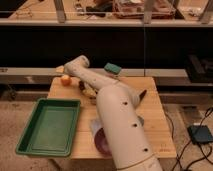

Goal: Place apple in purple bowl

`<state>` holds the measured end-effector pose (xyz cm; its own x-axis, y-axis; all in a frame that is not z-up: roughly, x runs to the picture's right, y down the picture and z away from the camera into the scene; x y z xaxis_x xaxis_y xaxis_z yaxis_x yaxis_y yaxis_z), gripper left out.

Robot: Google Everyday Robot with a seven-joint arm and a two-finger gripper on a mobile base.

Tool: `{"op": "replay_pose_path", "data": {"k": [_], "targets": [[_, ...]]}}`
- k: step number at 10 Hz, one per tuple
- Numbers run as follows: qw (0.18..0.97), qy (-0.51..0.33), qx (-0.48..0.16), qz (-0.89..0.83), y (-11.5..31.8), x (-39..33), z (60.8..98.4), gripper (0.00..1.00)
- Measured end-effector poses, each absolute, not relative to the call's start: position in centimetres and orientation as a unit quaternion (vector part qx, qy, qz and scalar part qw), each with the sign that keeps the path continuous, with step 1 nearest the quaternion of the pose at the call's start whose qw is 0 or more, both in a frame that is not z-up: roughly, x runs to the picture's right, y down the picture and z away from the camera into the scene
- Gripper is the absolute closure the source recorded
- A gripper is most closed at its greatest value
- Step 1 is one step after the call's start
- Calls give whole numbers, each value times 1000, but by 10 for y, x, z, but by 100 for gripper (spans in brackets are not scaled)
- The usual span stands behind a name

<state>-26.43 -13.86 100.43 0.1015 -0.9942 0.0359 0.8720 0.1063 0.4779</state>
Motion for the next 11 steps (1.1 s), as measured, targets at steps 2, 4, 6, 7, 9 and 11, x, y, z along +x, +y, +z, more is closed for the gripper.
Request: {"op": "replay_pose_path", "data": {"k": [2,4,6,7,9,11], "targets": [[719,-178,170,-650,-135,-269,1009,20],[719,-179,167,-651,-132,-268,1013,20],[719,-179,163,-652,-128,-268,1019,20],[719,-179,162,-652,-125,-268,1021,20],[718,-181,162,-653,-121,-272,1024,20],[716,-181,163,-654,-119,-273,1026,20]]}}
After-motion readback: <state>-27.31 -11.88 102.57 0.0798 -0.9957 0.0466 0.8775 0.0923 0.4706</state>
